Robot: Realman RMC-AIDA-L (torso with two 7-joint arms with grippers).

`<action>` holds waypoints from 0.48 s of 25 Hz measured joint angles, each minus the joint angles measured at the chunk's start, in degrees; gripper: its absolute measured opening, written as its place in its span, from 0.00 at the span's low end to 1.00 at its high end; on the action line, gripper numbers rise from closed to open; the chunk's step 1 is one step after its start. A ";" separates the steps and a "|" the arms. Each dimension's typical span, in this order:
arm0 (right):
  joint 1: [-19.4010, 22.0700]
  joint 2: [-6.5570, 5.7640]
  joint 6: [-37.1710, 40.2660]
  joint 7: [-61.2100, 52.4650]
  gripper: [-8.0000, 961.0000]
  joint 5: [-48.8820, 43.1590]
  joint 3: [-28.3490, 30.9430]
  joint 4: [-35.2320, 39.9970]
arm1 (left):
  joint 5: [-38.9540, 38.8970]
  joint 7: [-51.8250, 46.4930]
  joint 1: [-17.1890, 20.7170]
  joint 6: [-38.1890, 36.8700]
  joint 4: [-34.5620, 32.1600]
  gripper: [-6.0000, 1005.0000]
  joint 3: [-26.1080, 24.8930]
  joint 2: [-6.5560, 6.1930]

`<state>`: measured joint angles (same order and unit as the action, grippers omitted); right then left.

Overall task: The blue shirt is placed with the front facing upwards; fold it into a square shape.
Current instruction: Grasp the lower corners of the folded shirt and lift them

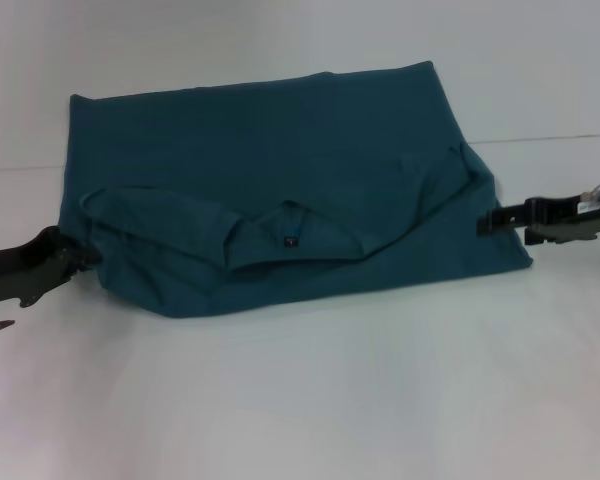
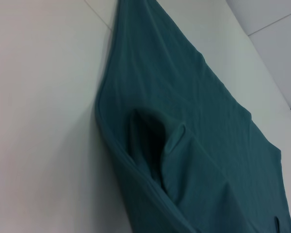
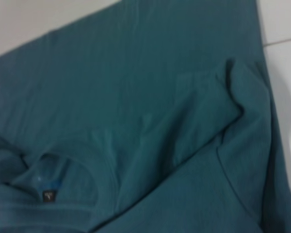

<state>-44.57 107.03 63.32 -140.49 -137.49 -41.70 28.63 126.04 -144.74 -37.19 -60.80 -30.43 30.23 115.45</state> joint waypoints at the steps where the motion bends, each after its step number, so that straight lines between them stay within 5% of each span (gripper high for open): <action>1: 0.03 0.22 -0.42 0.06 0.93 0.00 -0.99 0.08 | 0.02 0.02 -0.04 0.06 0.04 0.05 0.00 0.03; 12: 0.67 0.59 -3.57 1.32 0.93 -1.97 -3.03 0.01 | 0.07 0.55 0.00 0.97 0.32 0.05 0.01 0.32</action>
<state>-43.90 107.62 59.75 -139.17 -139.46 -44.72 28.65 126.11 -144.20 -37.20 -59.83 -30.11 30.24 115.77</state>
